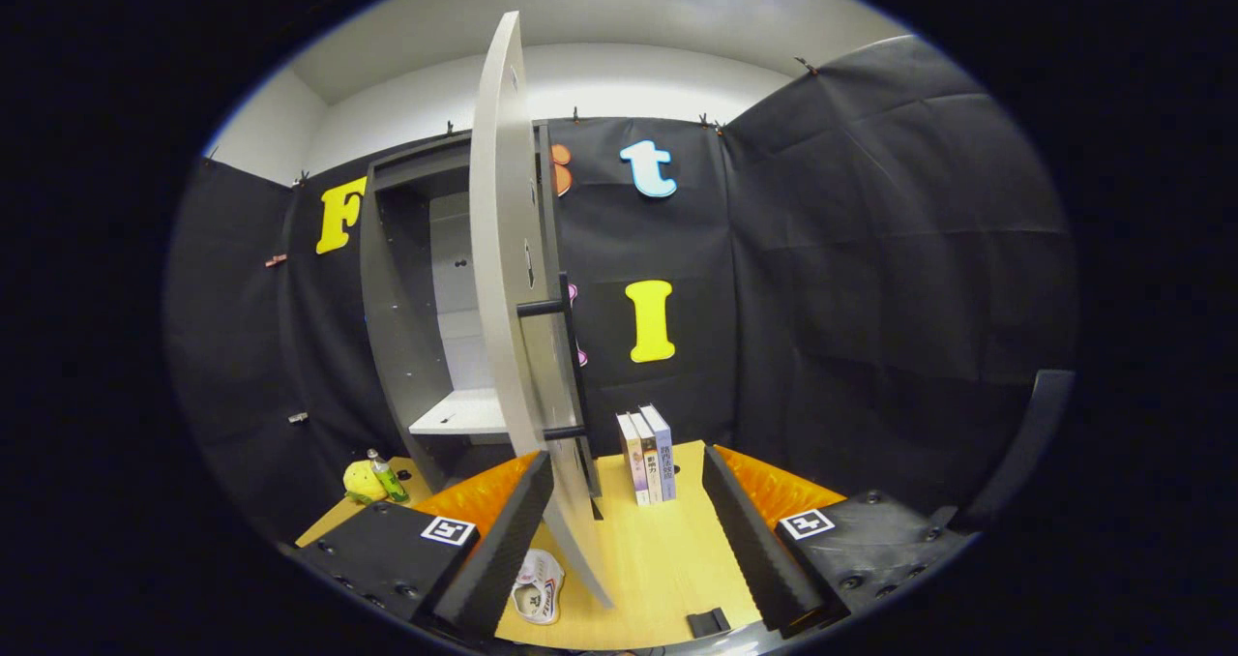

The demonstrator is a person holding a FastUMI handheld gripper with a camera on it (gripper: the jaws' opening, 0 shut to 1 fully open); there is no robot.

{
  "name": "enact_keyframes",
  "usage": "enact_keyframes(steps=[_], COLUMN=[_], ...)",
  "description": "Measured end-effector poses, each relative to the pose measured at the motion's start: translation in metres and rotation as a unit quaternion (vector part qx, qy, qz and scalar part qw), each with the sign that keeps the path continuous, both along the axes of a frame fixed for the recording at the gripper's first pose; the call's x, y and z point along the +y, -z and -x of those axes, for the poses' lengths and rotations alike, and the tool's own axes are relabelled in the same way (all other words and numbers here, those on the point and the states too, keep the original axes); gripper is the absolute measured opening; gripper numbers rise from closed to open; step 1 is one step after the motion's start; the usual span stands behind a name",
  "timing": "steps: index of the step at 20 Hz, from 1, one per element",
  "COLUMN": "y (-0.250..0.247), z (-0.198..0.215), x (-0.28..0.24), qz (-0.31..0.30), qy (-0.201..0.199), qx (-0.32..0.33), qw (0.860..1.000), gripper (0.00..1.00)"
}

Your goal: Open the shoe cabinet door, grab the shoes and put them into the shoe cabinet, then close the shoe cabinet door.

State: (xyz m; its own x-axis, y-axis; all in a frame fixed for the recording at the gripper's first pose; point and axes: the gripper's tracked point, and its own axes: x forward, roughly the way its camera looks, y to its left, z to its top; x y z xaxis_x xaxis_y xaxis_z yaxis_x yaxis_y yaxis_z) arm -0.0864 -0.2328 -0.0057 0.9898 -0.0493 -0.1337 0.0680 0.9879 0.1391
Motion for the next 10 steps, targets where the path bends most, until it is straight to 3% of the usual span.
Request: enact_keyframes(steps=[5, 10], y=[0.017, 0.041], z=[0.028, 0.042], x=[0.032, 0.086], qz=[-0.032, -0.043], qy=[0.013, -0.017], qx=[0.017, 0.041], qw=[0.999, 0.998], gripper=[0.98, 0.98])
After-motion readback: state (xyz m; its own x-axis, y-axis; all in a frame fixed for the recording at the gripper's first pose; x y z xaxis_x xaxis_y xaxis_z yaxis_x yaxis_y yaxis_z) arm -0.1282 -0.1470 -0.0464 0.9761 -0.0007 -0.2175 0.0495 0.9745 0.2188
